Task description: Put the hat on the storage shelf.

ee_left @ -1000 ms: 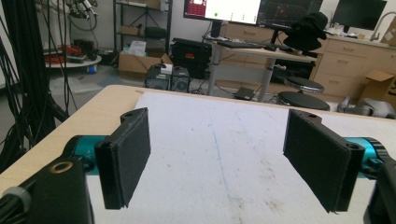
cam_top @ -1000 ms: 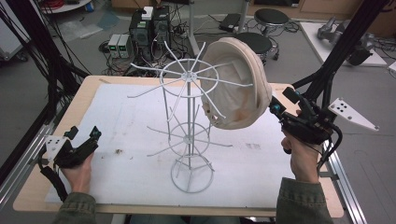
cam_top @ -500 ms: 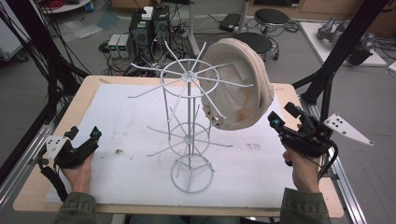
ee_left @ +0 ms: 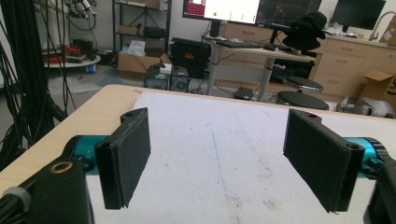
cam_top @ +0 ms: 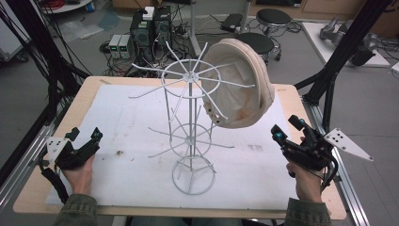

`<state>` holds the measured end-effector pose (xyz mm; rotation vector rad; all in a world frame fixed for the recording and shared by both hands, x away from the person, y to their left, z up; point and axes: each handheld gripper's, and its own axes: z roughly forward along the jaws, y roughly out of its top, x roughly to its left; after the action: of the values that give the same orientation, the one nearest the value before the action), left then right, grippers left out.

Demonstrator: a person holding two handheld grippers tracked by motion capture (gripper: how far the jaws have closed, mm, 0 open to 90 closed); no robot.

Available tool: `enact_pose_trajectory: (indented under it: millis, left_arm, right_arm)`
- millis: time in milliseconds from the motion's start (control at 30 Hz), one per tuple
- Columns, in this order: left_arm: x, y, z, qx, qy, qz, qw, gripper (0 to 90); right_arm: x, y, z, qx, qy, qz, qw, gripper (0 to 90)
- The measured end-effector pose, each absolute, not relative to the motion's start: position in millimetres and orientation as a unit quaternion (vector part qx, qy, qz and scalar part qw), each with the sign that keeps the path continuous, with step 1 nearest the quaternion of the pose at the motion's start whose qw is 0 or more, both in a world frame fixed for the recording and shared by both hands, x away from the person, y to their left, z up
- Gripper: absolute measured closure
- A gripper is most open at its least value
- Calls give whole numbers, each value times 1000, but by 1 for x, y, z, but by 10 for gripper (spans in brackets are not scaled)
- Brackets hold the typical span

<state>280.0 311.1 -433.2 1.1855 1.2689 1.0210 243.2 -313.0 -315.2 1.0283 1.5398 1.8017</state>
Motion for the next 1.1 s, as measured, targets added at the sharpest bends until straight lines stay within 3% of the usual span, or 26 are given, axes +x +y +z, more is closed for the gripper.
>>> enact_pose_trajectory:
  millis: [1100]
  left_arm:
    - [278,311,-433,494,533,427,538,234]
  right_arm:
    - [233,-312,-369,398,601,625,300,150]
